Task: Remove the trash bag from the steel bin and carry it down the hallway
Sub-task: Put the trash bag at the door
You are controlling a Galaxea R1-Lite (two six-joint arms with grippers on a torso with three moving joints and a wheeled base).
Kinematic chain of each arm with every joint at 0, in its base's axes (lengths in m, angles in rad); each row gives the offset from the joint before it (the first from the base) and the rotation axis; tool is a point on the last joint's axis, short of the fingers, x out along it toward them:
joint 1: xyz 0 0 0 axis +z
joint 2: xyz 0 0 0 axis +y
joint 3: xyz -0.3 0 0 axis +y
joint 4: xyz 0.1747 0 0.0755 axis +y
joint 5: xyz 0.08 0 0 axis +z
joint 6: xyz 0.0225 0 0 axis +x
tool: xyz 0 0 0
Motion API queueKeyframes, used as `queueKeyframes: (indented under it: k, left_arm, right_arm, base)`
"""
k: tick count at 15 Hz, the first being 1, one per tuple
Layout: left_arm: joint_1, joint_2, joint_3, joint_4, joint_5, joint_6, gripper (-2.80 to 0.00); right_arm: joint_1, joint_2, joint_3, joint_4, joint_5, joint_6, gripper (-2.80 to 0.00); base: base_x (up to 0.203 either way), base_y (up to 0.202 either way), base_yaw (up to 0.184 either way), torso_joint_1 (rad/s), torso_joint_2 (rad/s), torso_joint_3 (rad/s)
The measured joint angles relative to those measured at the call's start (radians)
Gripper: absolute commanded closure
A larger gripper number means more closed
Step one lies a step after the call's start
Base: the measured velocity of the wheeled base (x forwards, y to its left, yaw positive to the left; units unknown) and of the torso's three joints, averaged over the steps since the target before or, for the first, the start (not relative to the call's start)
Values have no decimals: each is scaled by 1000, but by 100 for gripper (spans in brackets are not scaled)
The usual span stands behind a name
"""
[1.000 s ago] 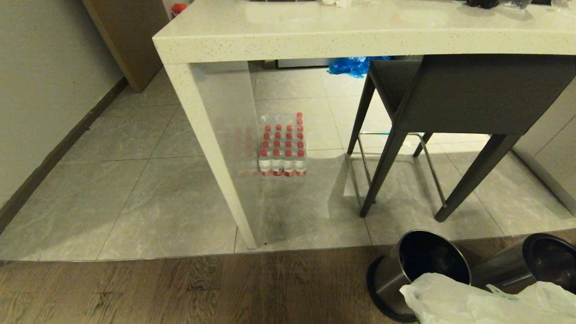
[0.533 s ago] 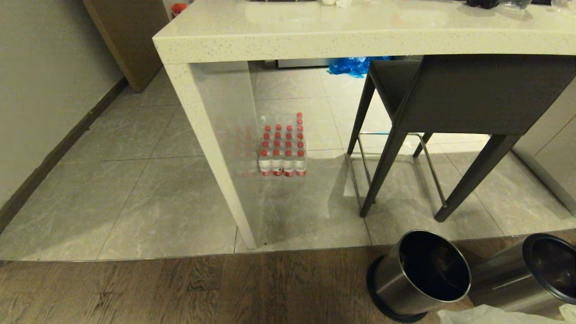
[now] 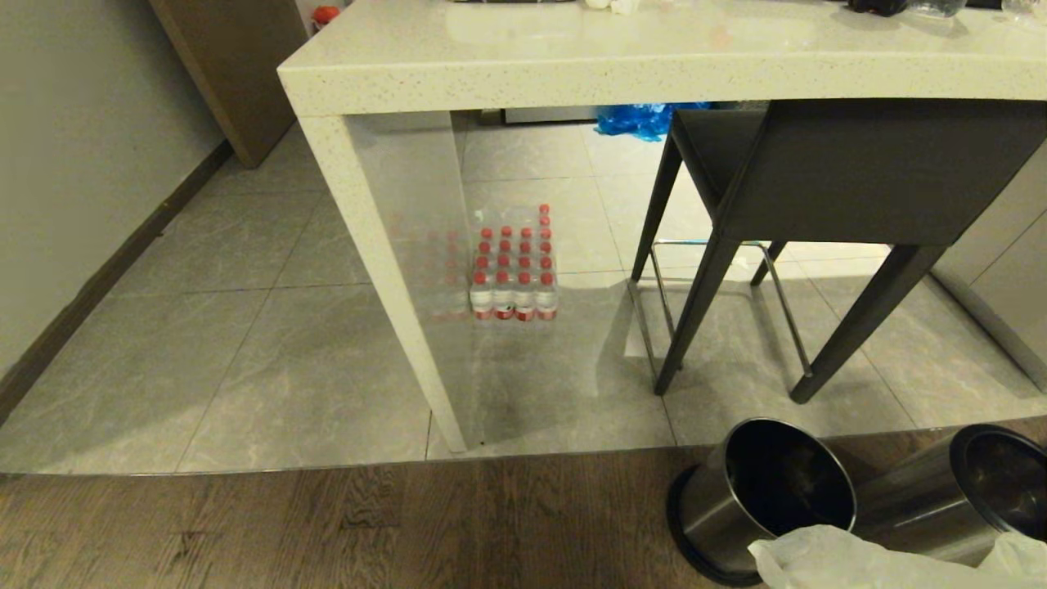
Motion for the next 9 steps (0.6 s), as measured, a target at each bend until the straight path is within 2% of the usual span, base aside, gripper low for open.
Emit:
queueKeyframes:
  k: [4,9]
  left_arm:
    - [0,0,0,0,0,-7,0]
    - [1,0,0,0,0,-6,0]
  right_arm:
    - [0,0,0,0,0,0,0]
    - [0,0,0,0,0,0,0]
  base:
    - [0,0,0,1,1,21]
    - [0,0,0,2,3,176]
